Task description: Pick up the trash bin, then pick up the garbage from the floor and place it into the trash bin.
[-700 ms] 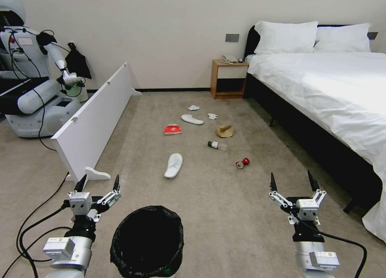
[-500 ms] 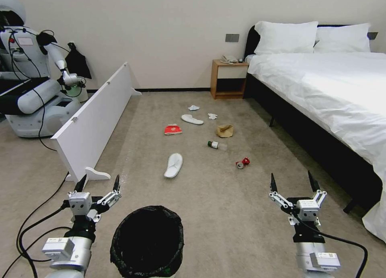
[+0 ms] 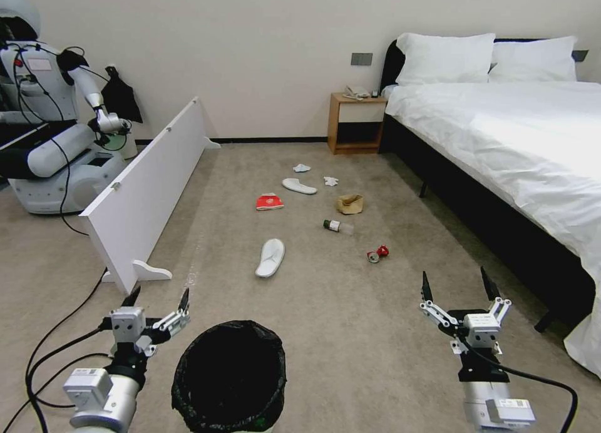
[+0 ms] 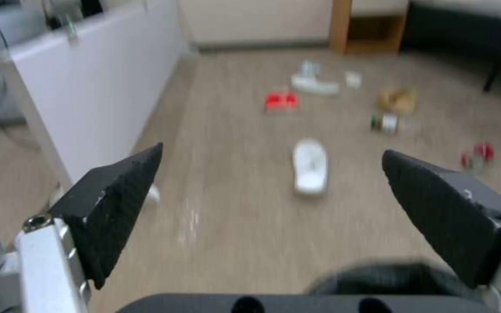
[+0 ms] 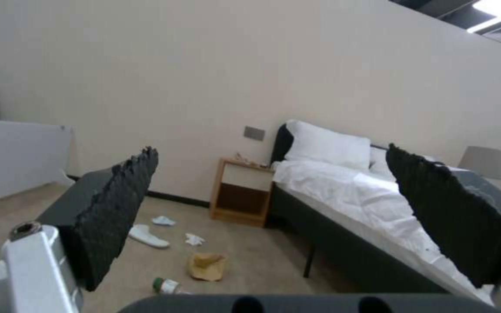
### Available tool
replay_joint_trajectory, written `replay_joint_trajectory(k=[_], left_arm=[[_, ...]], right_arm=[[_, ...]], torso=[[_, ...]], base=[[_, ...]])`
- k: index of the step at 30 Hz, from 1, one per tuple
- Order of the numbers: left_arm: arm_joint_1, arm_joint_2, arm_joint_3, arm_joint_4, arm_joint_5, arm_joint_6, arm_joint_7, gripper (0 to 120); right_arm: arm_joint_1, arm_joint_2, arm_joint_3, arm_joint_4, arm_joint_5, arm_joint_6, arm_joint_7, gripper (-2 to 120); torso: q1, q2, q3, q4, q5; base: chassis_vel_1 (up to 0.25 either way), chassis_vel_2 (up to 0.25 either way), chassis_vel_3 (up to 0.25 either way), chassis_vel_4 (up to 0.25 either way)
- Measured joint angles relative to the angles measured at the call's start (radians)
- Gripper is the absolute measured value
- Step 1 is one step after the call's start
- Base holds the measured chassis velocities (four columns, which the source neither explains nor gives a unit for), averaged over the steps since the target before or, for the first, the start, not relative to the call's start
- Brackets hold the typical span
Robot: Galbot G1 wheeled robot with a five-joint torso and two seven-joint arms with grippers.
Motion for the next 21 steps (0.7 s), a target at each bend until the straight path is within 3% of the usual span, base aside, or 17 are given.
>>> replay_joint_trajectory(k=[1,3,4,6,14,16,21], left_arm=[[0.0,0.0,0.0,0.0,0.0,0.0,0.0,100],[0.002,0.019,-0.002,-0.005,-0.038,0.099,-0.022,100],[0.002,0.019,-0.002,-0.005,-0.038,0.099,-0.022,100],[0.009,0.037,-0.001,-0.014,-0.102,0.21,-0.053,99],[0.004,0.059,0.01,-0.015,-0.193,0.298,-0.1,99],[-0.002,0.074,0.022,-0.009,-0.251,0.334,-0.126,99],[-0.017,0.106,0.047,0.033,-0.301,0.357,-0.166,99]], right_arm=[[0.0,0.0,0.0,0.0,0.0,0.0,0.0,100],[-0.003,-0.002,0.004,0.002,0.0,0.0,0.0,100],[-0.003,-0.002,0.004,0.002,0.0,0.0,0.0,100],[-0.007,-0.002,0.01,0.003,0.0,0.0,0.0,100],[-0.016,-0.003,0.02,0.003,0.0,0.003,0.0,100],[-0.019,-0.004,0.024,0.002,0.0,0.006,0.0,100],[-0.026,-0.005,0.028,0.002,-0.001,0.01,0.0,100]], torso=[[0.0,0.0,0.0,0.0,0.0],[0.0,0.0,0.0,0.0,-0.0001],[0.0,0.0,0.0,0.0,-0.0001],[0.0,0.0,0.0,0.0,-0.0001],[0.0,0.0,0.0,0.0,-0.0001],[0.0,0.0,0.0,0.0,0.0],[0.0,0.0,0.0,0.0,-0.0001]], base=[[0.0,0.0,0.0,0.0],[0.0,0.0,0.0,0.0],[0.0,0.0,0.0,0.0],[0.0,0.0,0.0,0.0],[0.0,0.0,0.0,0.0],[0.0,0.0,0.0,0.0],[0.0,0.0,0.0,0.0]])
